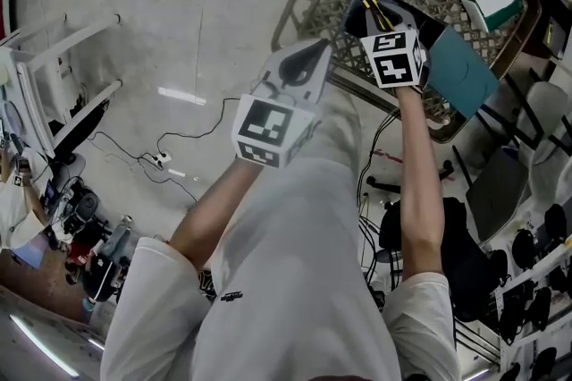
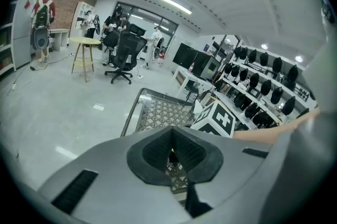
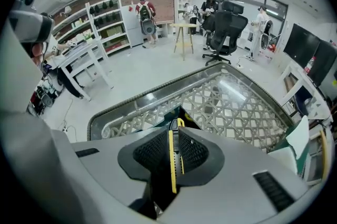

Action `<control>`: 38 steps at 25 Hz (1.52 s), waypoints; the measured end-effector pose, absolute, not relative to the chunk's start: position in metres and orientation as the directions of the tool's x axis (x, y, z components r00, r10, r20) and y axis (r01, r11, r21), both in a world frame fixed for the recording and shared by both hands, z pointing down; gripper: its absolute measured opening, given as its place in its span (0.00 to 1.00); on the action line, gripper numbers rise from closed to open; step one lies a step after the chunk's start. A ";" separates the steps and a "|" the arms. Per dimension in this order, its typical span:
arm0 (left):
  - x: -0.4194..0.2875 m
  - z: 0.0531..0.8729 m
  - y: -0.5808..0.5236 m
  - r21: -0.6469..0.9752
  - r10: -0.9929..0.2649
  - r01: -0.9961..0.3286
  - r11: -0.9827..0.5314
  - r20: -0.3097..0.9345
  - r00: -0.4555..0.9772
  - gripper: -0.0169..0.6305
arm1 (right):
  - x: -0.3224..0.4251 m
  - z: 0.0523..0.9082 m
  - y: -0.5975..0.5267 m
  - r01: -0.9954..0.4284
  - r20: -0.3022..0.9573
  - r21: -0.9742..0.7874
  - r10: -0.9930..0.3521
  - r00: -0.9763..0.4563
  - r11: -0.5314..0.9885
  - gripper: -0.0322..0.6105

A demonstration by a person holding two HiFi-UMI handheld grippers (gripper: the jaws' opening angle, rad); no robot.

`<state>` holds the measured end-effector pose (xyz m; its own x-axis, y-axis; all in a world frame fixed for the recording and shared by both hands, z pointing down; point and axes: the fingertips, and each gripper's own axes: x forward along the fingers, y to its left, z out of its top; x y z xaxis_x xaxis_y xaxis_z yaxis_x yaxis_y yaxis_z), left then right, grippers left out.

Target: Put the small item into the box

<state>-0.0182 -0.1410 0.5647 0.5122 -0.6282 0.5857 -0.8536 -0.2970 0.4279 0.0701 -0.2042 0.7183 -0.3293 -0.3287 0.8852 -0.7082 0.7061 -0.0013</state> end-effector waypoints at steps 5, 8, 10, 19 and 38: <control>-0.022 0.547 -0.136 0.420 -0.635 -0.846 -0.328 0.565 0.527 0.03 | 0.069 0.687 -0.198 -0.725 0.867 0.021 -0.373 -0.330 0.689 0.14; -0.026 0.533 -0.133 0.420 -0.638 -0.839 -0.345 0.551 0.538 0.03 | 0.068 0.666 -0.192 -0.737 0.857 0.042 -0.403 -0.320 0.674 0.13; -0.028 0.524 -0.131 0.417 -0.643 -0.836 -0.357 0.539 0.544 0.03 | 0.068 0.651 -0.188 -0.747 0.847 0.054 -0.427 -0.317 0.662 0.11; -0.037 0.489 -0.114 0.405 -0.664 -0.827 -0.390 0.499 0.558 0.03 | 0.066 0.578 -0.151 -0.820 0.768 0.075 -0.557 -0.315 0.567 0.06; -0.050 0.390 -0.108 0.348 -0.729 -0.810 -0.472 0.363 0.580 0.03 | 0.090 0.395 -0.104 -0.920 0.497 0.094 -0.819 -0.288 0.381 0.05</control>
